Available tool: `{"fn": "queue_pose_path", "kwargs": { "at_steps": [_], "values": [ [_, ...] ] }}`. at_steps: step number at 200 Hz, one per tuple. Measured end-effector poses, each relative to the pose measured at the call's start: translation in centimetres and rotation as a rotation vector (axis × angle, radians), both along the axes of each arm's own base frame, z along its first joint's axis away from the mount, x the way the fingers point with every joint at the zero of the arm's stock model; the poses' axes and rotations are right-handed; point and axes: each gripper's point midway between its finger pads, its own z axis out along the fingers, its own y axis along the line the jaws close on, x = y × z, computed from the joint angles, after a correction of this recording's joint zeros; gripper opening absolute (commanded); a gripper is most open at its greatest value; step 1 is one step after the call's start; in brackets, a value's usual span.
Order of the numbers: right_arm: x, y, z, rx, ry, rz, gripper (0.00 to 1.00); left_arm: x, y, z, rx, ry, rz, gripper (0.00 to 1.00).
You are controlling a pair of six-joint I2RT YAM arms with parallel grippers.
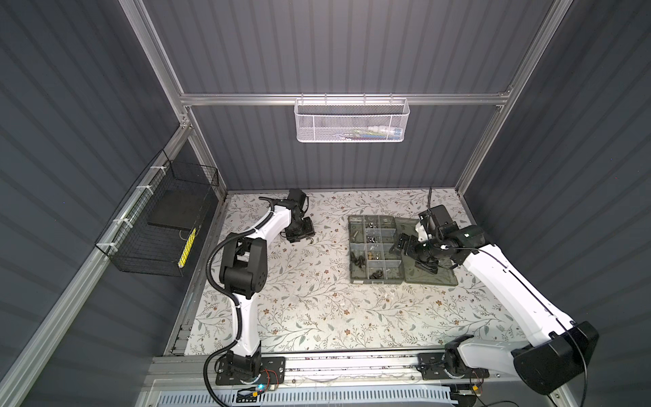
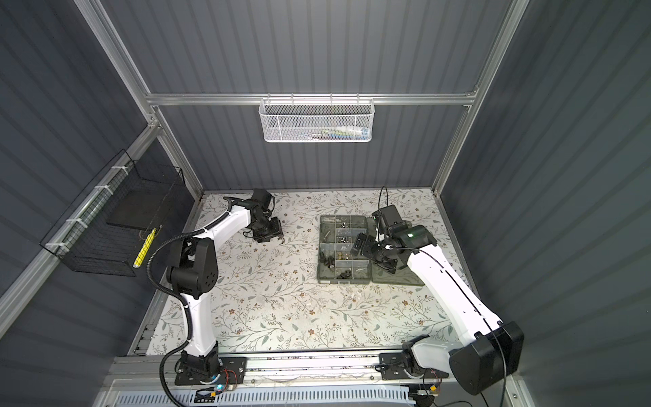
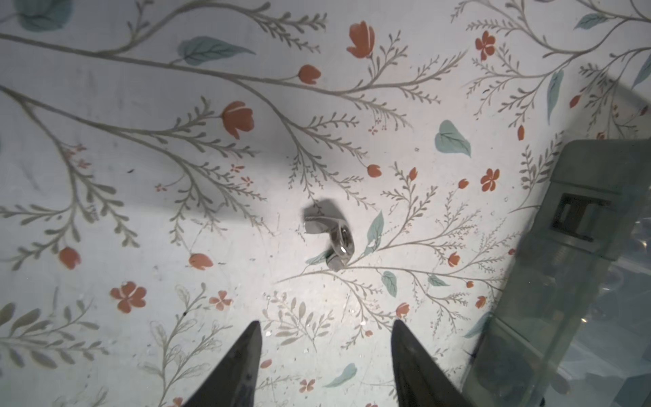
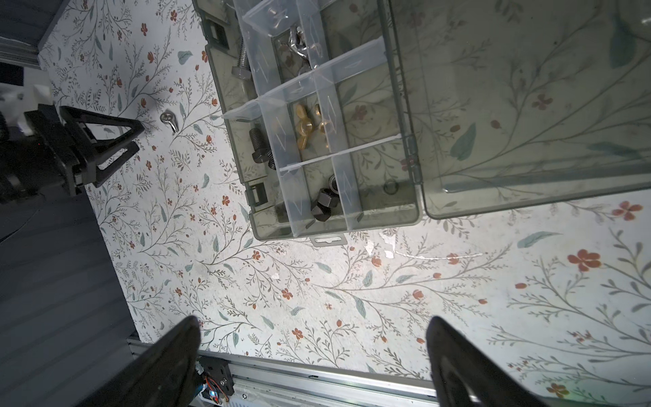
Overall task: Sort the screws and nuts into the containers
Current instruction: 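Return the left gripper to the pile and grasp the last silver wing nut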
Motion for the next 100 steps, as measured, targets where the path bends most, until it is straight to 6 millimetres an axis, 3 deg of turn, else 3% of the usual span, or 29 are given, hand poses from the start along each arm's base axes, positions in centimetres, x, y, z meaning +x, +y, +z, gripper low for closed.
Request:
{"fn": "queue_pose_path", "kwargs": {
  "at_steps": [70, 100],
  "values": [
    [0.1, 0.0, 0.0, -0.004, -0.005, 0.004, 0.99, 1.0, -1.1, -3.9, -0.037, 0.060, 0.030, 0.41],
    [0.1, -0.1, 0.0, -0.010, -0.009, 0.007, 0.99, 2.0, -1.5, -3.8, -0.053, 0.045, 0.039, 0.38]
  ]
}}
